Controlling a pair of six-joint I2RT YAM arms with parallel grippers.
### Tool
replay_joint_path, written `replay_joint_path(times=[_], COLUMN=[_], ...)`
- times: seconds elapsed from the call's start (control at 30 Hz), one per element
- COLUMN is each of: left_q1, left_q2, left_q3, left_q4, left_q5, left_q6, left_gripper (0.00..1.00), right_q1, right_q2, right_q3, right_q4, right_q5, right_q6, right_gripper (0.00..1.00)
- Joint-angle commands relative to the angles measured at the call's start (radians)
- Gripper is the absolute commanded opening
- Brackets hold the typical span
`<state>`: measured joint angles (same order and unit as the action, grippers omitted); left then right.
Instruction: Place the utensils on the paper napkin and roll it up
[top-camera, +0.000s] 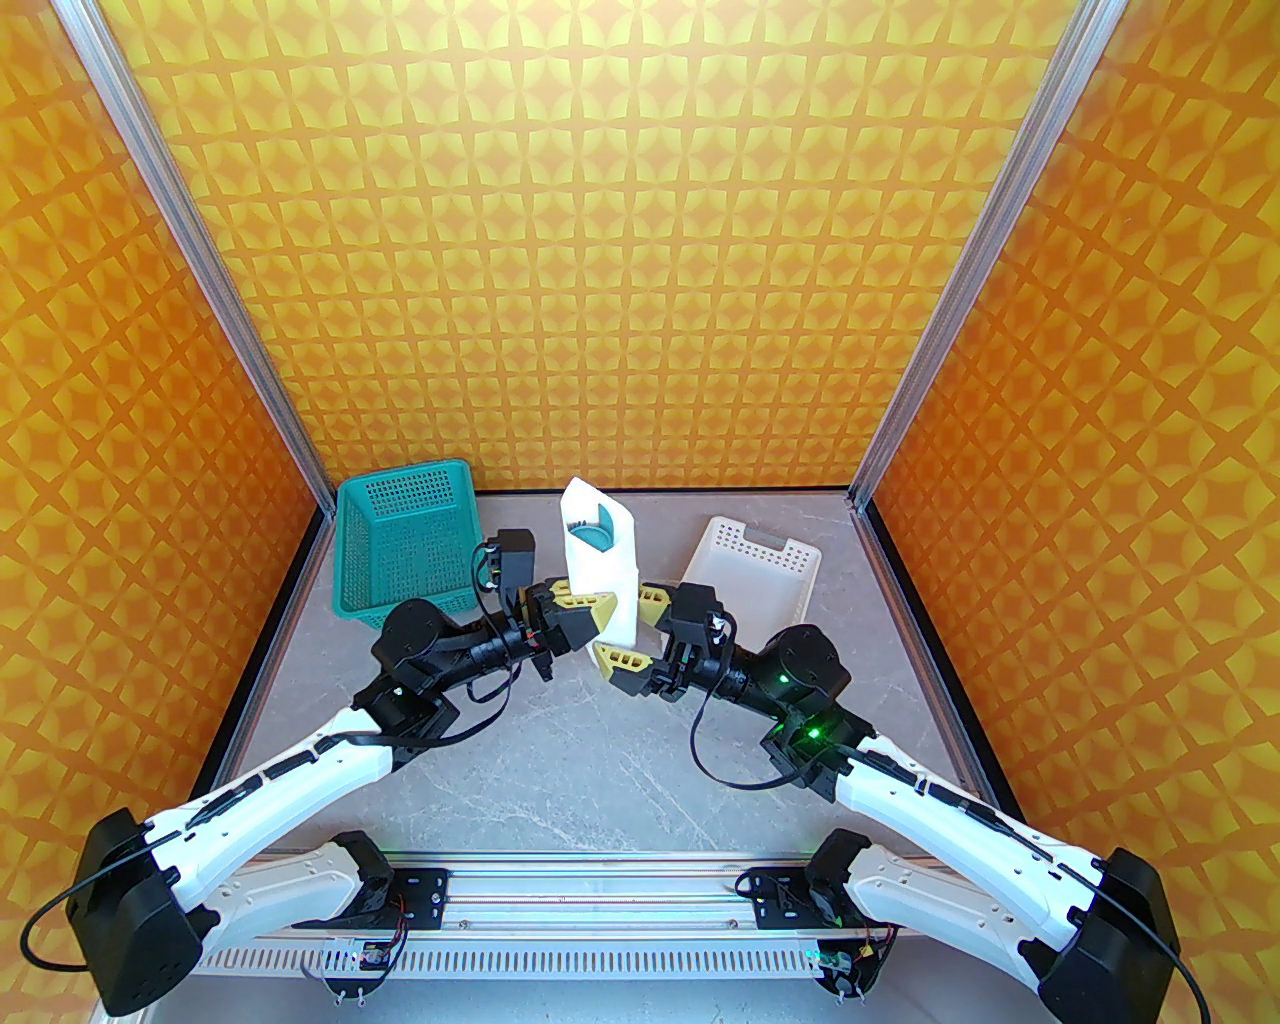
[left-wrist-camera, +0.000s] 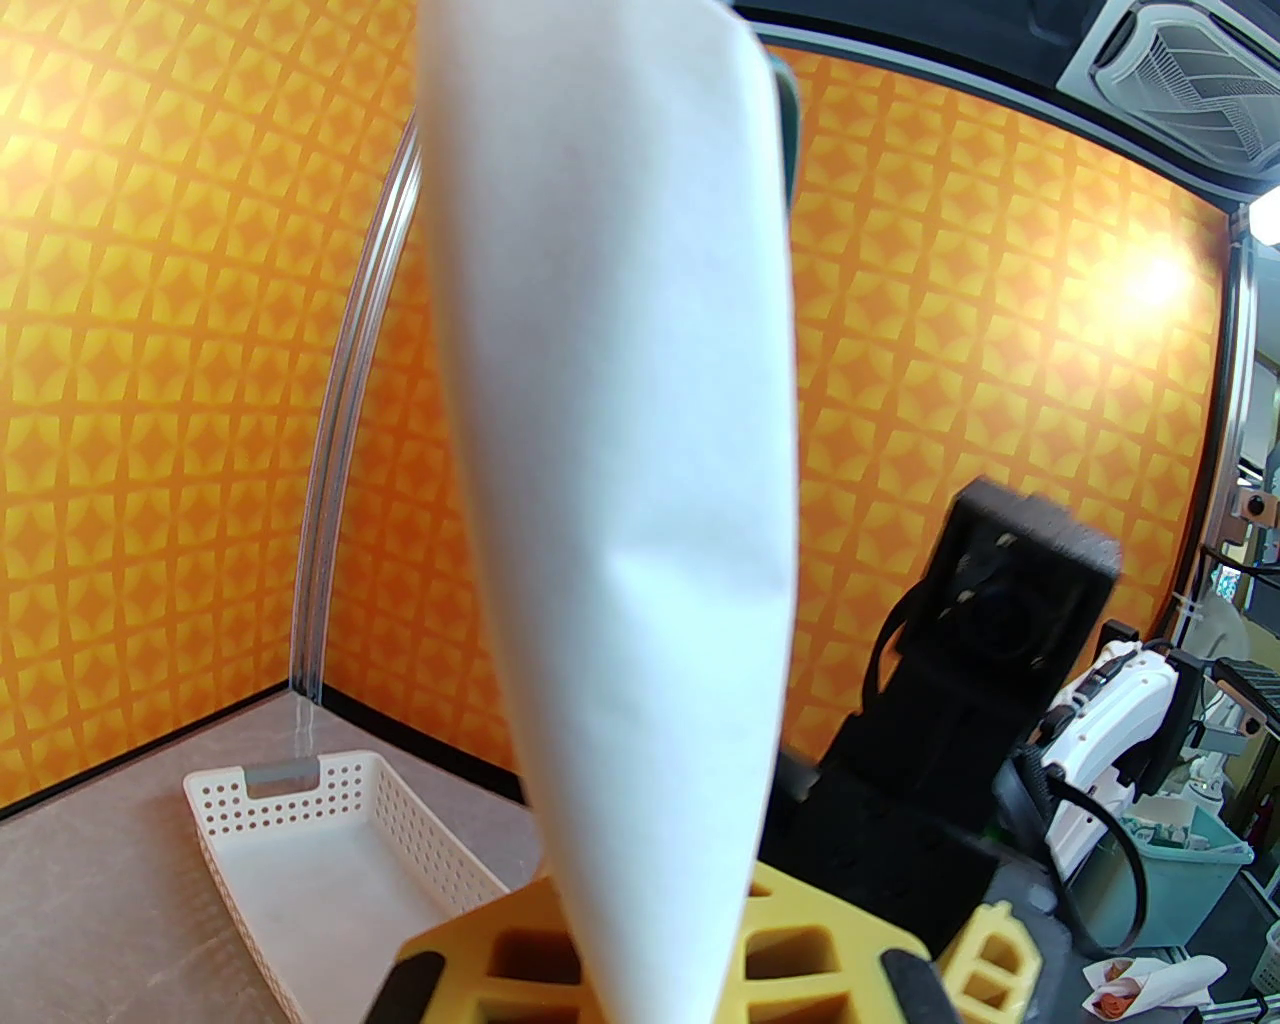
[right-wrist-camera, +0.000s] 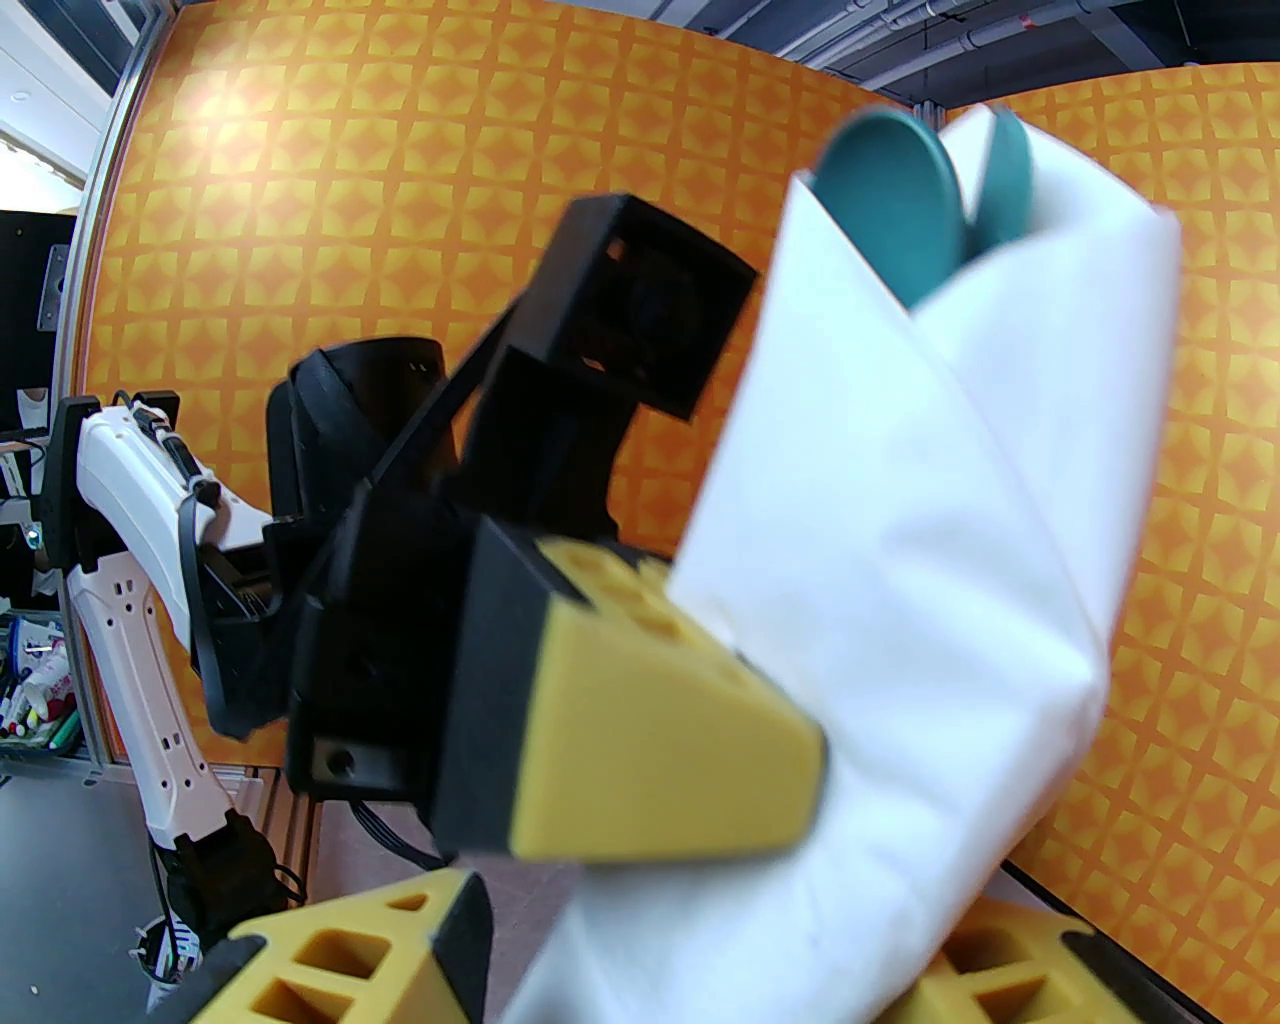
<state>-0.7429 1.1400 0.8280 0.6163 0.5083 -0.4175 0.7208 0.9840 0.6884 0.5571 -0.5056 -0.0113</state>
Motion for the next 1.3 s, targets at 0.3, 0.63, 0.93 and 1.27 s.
replay_joint_path(times=[0.3, 0.63, 0.93, 1.27], left_q1=[-0.009, -0.009, -0.008, 0.028], left_q2=[0.013, 0.029, 0.035, 0.0], left_q3=[0.047, 0.072, 0.097, 0.115], left_q4=[-0.004, -0.032, -0.089, -0.2], left_q5=[0.063, 0.107, 0.131, 0.133], left_q6=[-0.002, -0.012, -0.007, -0.025], left_gripper=[0.0, 0.0, 0.0, 0.47], right_q1=[0.006, 0.004, -0.037, -0.101], right_q2=[0.021, 0.042, 0.05, 0.035], right_q3=[0.066, 0.139, 0.171, 0.136], right_q4=[-0.04, -0.172, -0.23, -0.191], right_q5=[-0.094, -0.186, -0.253, -0.28], right_q6=[0.023, -0.004, 0.011, 0.135], right_gripper=[0.51, 0.37, 0.18, 0.07])
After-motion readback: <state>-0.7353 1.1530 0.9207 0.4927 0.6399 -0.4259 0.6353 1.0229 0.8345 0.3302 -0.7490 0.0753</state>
